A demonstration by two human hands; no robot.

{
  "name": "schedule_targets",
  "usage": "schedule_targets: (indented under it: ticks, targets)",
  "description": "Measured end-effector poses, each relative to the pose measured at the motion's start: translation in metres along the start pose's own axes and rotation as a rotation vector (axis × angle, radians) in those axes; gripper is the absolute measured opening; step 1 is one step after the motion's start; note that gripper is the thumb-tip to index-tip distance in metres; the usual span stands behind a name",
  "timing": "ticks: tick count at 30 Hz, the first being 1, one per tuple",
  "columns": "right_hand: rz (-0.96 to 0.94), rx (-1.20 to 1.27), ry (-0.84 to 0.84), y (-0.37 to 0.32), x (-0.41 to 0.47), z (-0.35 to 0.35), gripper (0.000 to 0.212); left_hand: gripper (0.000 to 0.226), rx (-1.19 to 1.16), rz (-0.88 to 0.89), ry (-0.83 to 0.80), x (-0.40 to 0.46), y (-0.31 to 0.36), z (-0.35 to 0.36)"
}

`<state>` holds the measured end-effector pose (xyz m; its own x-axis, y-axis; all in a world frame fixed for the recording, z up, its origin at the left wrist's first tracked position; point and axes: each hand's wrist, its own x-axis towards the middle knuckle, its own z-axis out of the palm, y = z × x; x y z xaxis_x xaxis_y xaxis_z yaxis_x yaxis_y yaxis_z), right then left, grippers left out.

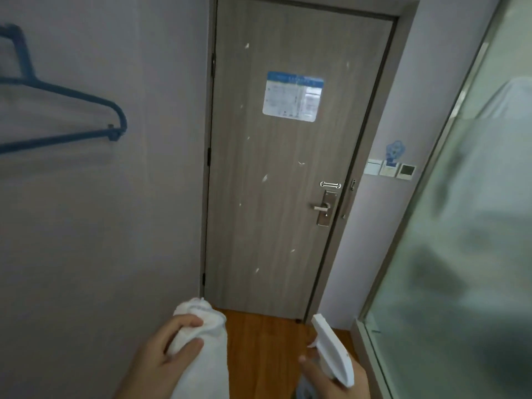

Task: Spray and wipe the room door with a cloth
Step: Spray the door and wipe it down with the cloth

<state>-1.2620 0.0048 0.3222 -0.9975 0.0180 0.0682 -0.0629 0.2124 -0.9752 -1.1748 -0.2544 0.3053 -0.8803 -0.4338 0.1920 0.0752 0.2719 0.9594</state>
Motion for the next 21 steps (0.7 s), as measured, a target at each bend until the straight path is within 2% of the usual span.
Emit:
schedule_targets:
  ticks: [3, 6, 7, 9, 12, 16, 21]
  targets:
    - [0.012, -0.038, -0.052, 0.005, 0.060, 0.010, 0.032, 0.025, 0.026, 0.040, -0.033, 0.073, 0.010, 0.020]
    - [-0.082, 0.008, -0.084, 0.012, 0.133, 0.022, 0.034, 0.034, -0.019, 0.096, -0.068, 0.151, 0.002, 0.048]
    - [-0.095, -0.002, -0.102, 0.010, 0.155, 0.029, 0.036, 0.030, -0.002, 0.099, -0.073, 0.174, 0.000, 0.057]
    - [-0.119, -0.008, -0.120, 0.010, 0.209, 0.043, 0.038, 0.022, 0.016, 0.083, -0.035, 0.223, 0.000, 0.075]
    - [-0.129, -0.032, -0.173, -0.001, 0.289, 0.067, 0.040, 0.034, 0.037, 0.092, 0.006, 0.299, -0.001, 0.095]
    - [-0.168, 0.003, -0.193, -0.025, 0.379, 0.102, 0.031, 0.024, -0.014, 0.106, 0.037, 0.393, 0.009, 0.109]
    - [-0.182, 0.044, -0.193, -0.049, 0.474, 0.157, 0.027, 0.026, -0.016, 0.133, 0.036, 0.501, 0.001, 0.113]
